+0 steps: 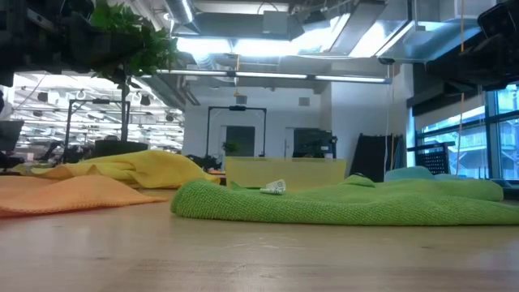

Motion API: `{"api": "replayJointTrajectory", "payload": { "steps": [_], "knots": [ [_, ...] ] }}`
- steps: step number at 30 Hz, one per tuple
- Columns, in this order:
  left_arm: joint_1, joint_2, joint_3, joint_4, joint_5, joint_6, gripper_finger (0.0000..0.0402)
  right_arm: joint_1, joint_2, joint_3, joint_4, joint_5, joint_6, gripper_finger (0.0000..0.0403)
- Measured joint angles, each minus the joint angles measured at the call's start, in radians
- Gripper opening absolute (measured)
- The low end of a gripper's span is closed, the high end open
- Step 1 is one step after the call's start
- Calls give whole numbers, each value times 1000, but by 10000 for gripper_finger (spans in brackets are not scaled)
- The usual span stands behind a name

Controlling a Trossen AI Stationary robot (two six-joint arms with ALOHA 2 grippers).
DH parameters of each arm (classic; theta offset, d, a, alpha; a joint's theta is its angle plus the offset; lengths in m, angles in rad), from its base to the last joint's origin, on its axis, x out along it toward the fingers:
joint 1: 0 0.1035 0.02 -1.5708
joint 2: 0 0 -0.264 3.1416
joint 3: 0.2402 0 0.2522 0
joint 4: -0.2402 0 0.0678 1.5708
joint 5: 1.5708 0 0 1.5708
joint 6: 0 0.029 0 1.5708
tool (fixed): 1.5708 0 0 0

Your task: Fold microfiber towels

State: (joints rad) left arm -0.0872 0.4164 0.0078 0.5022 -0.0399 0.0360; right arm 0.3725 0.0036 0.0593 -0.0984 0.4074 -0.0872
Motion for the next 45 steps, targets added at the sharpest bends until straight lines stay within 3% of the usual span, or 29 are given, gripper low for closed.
{"api": "replayJointTrajectory", "payload": {
  "steps": [33, 45],
  "knots": [
    [0, 0, 0, 1, 0, 0, 28, 0, 0, 0, 0, 0, 0, 20],
    [0, 0, 0, 91, 0, 0, 27, 0, 0, 0, 0, 0, 0, 20]
  ]
}}
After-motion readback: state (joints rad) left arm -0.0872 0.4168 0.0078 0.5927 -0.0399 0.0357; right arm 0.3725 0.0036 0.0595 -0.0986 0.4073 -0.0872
